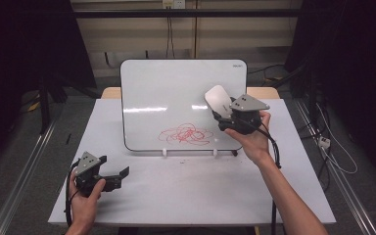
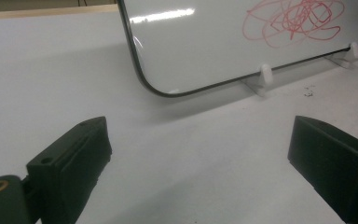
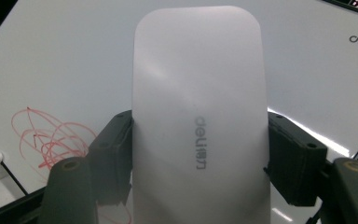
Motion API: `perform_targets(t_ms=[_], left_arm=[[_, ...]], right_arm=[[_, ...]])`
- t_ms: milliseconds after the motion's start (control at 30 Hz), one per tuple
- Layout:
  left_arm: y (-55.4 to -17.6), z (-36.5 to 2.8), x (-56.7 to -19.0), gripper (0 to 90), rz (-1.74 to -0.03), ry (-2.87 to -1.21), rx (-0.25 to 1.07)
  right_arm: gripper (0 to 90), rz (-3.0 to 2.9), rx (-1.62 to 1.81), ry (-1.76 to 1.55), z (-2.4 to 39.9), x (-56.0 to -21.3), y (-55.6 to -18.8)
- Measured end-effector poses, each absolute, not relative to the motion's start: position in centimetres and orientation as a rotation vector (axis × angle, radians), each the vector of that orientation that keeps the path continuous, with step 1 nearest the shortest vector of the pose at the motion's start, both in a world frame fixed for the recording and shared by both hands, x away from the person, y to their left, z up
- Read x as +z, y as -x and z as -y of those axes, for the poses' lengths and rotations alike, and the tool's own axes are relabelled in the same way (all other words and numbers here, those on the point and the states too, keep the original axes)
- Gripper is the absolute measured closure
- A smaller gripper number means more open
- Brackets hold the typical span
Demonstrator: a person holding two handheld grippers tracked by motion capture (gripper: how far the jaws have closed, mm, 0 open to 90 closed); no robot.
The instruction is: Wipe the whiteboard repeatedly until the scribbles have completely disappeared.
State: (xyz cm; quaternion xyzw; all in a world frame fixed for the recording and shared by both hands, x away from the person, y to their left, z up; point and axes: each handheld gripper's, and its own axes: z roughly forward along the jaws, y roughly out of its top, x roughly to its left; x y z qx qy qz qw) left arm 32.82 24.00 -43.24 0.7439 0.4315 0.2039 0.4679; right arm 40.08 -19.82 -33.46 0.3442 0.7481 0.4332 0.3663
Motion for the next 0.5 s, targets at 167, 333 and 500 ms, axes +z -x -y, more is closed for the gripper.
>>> perform_targets(t_ms=[167, 333, 500], left_arm=[[-33.1, -24.2, -43.3, 5.5, -1.070, -1.827, 0.504], [-33.1, -24.1, -43.3, 5.5, -1.065, -1.833, 0.504], [-32.9, -23.9, -43.2, 5.5, -1.062, -1.828, 0.509]], right_arm=[[31.6, -1.932, 1.116, -0.874, 19.5, -34.1, -39.6], [31.6, -1.945, 1.114, -0.872, 19.3, -34.7, -39.2], [31.6, -1.959, 1.105, -0.863, 19.0, -35.4, -38.7]])
